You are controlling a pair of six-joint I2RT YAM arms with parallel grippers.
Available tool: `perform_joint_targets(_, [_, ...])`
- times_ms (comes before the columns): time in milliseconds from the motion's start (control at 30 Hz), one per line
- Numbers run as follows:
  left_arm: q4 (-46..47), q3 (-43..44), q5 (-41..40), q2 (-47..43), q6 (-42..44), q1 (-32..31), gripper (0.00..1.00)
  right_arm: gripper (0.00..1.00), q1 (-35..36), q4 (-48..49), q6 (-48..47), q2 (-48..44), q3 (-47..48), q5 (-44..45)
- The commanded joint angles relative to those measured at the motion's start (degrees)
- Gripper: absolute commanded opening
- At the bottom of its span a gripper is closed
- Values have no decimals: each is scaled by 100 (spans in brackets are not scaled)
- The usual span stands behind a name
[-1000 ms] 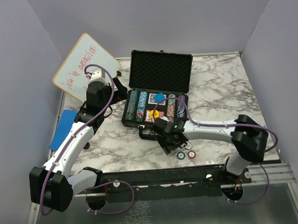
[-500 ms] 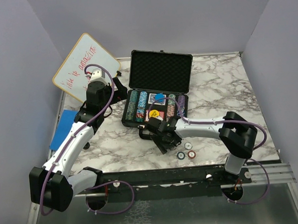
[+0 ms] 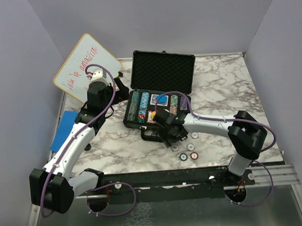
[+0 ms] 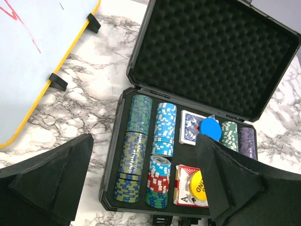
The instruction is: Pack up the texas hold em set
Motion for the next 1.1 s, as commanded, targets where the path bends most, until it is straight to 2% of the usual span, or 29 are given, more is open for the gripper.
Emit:
perform_joint_targets(0, [19,190,-92,8,40,-11,99,72,-10,157,-362,-75,-103,-578])
perform_joint_targets(233, [24,181,-93,13,22,-11,99,71,-5,152,-406,86,-258,-760])
perform_joint_targets(500, [-3,172,-109,-30,38,-11,99,60,-12,261,-454,362,-302,-817])
perform_joint_targets(667, [-26,149,-127,-63,44,-11,99,58,-11,274,-438,497,-343,-871])
perform_joint_targets(833, [-33,120,-145,-103,35,-11,99,52,-12,198,-416,556,-361,-695])
perform_joint_targets(1067, [-49,88,-145,-157,14,-11,99,47,-11,74,-395,341,-224,-503])
